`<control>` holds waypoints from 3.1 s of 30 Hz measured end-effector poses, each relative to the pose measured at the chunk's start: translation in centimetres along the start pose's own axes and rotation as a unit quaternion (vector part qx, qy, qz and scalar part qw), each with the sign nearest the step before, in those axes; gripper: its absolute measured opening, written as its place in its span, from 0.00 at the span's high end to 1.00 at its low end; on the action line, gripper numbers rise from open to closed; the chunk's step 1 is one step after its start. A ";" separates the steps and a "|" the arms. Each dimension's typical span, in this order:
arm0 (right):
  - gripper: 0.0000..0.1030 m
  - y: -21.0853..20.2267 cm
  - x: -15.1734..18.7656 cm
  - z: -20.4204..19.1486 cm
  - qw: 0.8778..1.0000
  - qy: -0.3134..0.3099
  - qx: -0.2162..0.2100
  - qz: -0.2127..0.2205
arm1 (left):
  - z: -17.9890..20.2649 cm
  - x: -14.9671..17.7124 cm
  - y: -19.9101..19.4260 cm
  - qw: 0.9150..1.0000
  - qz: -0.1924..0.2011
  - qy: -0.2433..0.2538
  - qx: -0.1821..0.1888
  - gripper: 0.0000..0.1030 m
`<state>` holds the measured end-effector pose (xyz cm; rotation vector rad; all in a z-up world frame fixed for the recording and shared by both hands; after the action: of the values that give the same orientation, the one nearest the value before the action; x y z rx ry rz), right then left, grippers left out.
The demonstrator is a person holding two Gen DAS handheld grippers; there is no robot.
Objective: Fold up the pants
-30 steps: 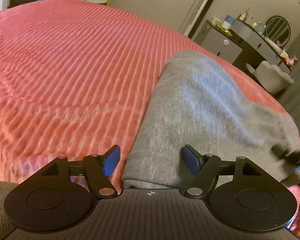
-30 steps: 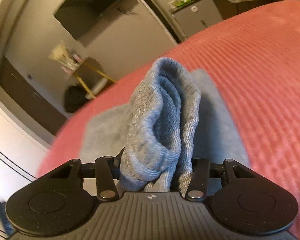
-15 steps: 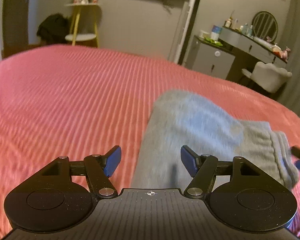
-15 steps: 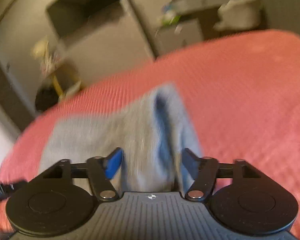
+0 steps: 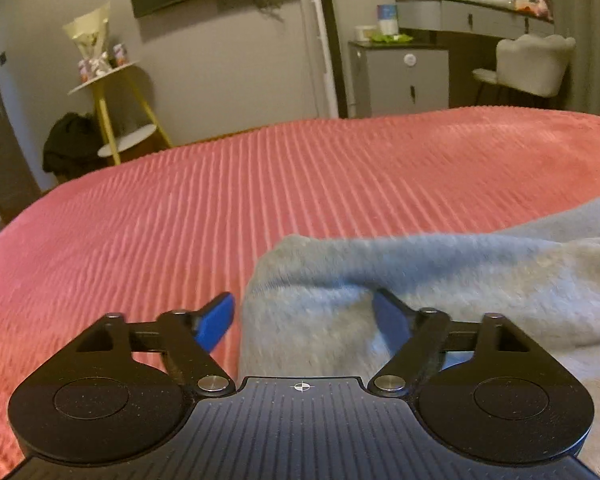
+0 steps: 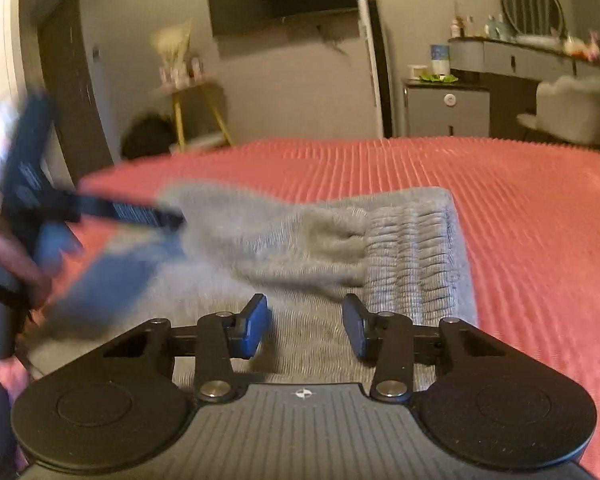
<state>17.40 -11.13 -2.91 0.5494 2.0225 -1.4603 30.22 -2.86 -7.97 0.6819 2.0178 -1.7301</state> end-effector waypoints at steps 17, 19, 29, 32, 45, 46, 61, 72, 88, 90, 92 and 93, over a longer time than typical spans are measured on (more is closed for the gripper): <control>0.89 -3.0 1.7 6.9 0.945 0.285 -0.156 0.013 | -2.7 12.0 -6.7 0.985 -0.064 -0.076 0.140 0.12; 0.83 -4.1 2.7 7.6 0.934 0.320 -0.156 0.015 | -3.3 13.9 -6.7 0.975 -0.078 -0.135 0.155 0.12; 0.15 -9.1 8.8 5.7 0.898 0.414 -0.146 -0.029 | -4.7 14.5 -6.3 0.963 -0.091 -0.181 0.176 0.11; 0.15 -7.9 9.6 4.8 0.892 0.420 -0.154 -0.065 | -4.5 14.3 -6.5 0.964 -0.090 -0.178 0.176 0.12; 0.25 -6.5 8.9 5.1 0.939 0.333 -0.015 -0.089 | -6.0 14.2 -9.1 0.983 -0.037 -0.155 0.092 0.12; 0.25 -6.4 8.8 5.1 0.939 0.329 -0.013 -0.096 | -6.3 14.1 -9.2 0.981 -0.035 -0.163 0.098 0.13; 0.24 -5.8 6.6 6.9 0.921 0.320 -0.119 -0.189 | -7.9 11.7 -6.3 0.970 -0.075 -0.154 0.175 0.25; 0.21 -6.8 5.9 6.9 0.911 0.272 -0.162 -0.265 | -8.4 10.6 -4.2 0.961 -0.099 -0.144 0.213 0.16; 0.04 1.6 2.0 10.9 0.922 0.198 -0.243 -0.228 | -5.4 9.4 -1.8 0.925 -0.158 -0.121 0.324 0.09; 0.04 2.2 1.5 10.5 0.914 0.199 -0.266 -0.231 | -4.6 8.7 -1.1 0.921 -0.157 -0.105 0.341 0.09; 0.04 2.7 1.4 9.7 0.914 0.181 -0.276 -0.235 | -3.6 7.9 -0.4 0.919 -0.154 -0.089 0.352 0.04; 0.04 2.9 1.4 9.4 0.917 0.170 -0.276 -0.234 | -3.1 7.7 -0.1 0.919 -0.151 -0.079 0.355 0.04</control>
<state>20.17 -19.17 -8.07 0.0752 2.8463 -0.9807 24.05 1.02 -11.86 0.4140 1.4057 -2.6458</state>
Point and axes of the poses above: each gripper's, at about its wrist camera, not at the fingertips, and y roughly the way its jaws point, z to its right, x to its underside, the point moved 10 cm from there along y, roughly the way its jaws point, and after that the axes turned 15 degrees about -z, right-handed, at the moved point
